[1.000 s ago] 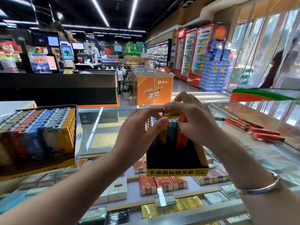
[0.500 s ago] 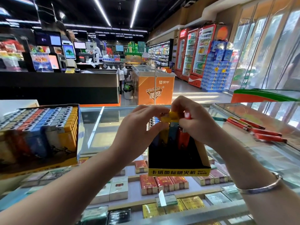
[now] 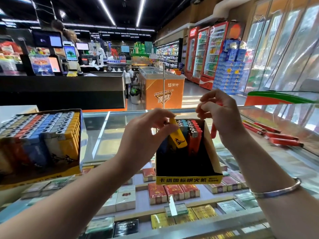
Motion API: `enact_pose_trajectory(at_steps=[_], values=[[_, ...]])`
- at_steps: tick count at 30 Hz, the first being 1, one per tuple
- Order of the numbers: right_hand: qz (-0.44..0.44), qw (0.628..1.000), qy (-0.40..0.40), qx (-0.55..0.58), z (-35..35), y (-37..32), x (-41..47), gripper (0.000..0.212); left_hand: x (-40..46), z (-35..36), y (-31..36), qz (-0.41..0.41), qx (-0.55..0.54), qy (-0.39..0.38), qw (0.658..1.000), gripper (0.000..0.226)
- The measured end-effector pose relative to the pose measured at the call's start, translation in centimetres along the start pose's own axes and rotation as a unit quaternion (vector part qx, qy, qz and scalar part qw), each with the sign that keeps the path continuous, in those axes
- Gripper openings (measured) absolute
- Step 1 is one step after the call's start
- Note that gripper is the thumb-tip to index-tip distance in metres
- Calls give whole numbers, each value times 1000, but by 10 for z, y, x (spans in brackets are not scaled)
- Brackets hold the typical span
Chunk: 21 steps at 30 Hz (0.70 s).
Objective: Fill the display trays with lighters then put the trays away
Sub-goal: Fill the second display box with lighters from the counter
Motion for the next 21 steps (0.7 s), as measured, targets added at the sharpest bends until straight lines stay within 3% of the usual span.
enact_pose_trajectory(at_steps=[9, 21], values=[[37, 999, 7, -5, 2, 8, -2, 23, 0, 15, 10, 39, 178, -27, 983, 22], [29, 999, 17, -23, 3, 2, -3, 14, 3, 26, 14, 79, 268, -79, 957, 17]])
Point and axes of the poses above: each hand's wrist, its own x-axis towards the middle knuckle, its own z-axis out of the palm, y = z × x, the point moved 8 cm from there along x, towards the middle knuckle, and after that the axes turned 13 degrees about -y, right-handed, at the moved point
